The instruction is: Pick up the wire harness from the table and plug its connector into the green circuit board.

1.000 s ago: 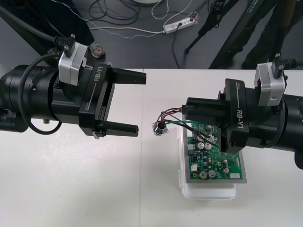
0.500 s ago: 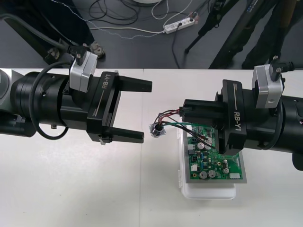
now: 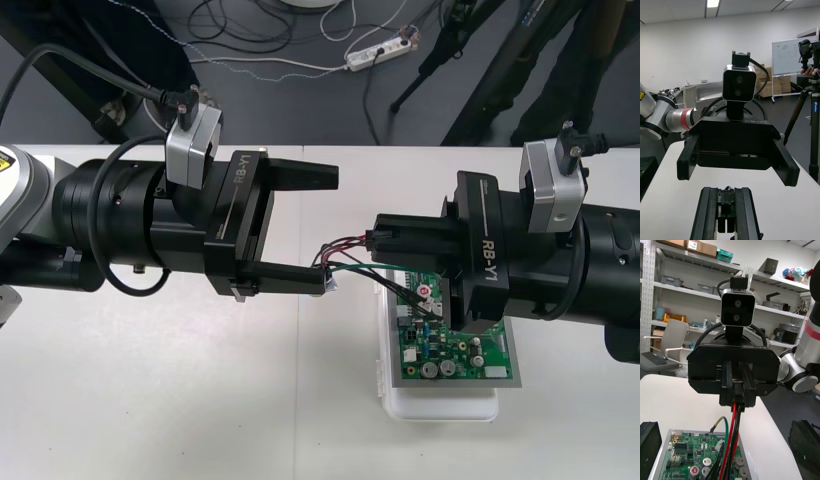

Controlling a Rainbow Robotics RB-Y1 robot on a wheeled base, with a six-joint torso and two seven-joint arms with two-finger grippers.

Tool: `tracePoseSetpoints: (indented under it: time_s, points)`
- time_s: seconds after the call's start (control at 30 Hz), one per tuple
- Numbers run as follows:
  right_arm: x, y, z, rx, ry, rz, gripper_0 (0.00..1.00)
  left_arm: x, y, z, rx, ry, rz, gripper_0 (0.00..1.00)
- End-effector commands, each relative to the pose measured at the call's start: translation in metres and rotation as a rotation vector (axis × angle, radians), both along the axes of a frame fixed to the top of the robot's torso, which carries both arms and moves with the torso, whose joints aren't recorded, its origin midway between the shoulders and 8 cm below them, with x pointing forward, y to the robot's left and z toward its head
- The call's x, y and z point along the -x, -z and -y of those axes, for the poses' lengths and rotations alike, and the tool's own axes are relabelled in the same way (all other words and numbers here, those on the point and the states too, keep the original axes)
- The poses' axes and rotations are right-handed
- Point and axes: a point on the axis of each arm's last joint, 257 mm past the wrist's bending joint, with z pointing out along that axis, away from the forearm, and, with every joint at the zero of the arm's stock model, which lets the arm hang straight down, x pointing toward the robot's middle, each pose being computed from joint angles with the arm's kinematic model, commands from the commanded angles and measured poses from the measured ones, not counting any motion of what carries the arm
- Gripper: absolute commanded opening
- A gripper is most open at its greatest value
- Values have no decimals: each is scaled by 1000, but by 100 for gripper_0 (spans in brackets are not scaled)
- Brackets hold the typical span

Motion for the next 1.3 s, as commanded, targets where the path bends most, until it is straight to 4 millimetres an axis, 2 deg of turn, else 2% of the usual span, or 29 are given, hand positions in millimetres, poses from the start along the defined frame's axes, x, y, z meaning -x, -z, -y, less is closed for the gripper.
tracePoseSetpoints:
  time_s: [0.03,0.4,0.77,1.3]
  points:
    - [13,-16,-14,-14,-33,102,0,3,-7,8,69,-9,29,100]
    - [14,-17,-16,-23,-38,99,0,10,8,3,90,-9,-29,100]
    - [16,-18,-16,-26,-41,110,0,16,4,13,141,5,-47,100]
    - [17,-19,-16,-32,-46,110,0,20,7,10,170,0,-46,100]
